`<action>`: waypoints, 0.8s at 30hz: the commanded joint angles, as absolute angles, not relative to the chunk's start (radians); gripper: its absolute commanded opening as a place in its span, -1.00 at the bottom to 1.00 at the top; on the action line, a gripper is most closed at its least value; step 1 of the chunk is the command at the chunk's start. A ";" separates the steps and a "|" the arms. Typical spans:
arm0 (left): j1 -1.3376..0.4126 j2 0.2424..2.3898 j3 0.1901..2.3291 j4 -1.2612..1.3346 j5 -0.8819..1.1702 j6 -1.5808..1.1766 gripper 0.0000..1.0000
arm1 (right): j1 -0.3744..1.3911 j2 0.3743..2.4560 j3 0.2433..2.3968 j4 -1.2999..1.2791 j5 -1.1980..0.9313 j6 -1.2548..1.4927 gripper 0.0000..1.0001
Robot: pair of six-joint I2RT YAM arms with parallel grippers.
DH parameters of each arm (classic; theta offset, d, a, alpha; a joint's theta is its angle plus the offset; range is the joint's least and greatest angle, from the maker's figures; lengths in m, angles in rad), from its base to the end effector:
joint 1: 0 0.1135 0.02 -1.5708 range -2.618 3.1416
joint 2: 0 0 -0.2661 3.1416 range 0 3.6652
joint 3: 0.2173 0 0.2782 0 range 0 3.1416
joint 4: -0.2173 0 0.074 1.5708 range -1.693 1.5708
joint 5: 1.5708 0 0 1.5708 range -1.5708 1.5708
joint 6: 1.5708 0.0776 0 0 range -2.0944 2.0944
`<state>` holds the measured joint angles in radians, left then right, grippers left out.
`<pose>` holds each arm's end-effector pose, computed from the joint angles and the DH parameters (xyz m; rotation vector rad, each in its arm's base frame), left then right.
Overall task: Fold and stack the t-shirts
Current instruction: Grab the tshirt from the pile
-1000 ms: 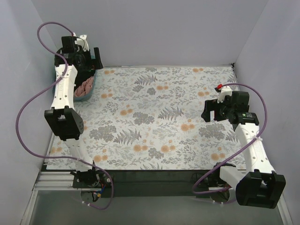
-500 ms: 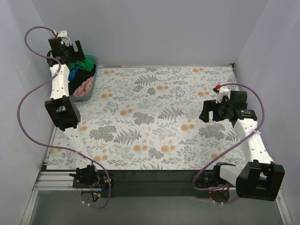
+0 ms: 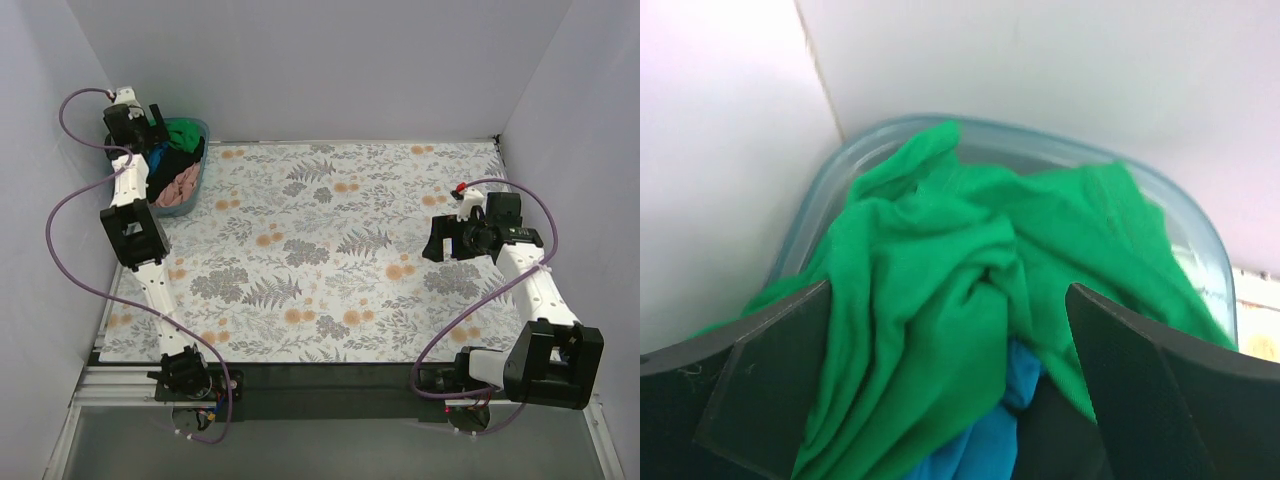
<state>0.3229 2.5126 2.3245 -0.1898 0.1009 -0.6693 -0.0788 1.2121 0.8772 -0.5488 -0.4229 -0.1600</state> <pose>0.6225 0.2000 0.2224 -0.8737 1.7554 -0.3268 0.2963 0.0085 0.2181 -0.2797 2.3746 0.4065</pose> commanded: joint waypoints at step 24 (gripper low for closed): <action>0.319 2.511 2.391 0.047 -0.015 -0.702 -1.00 | -0.095 1.236 0.930 -0.551 -0.437 -0.167 0.97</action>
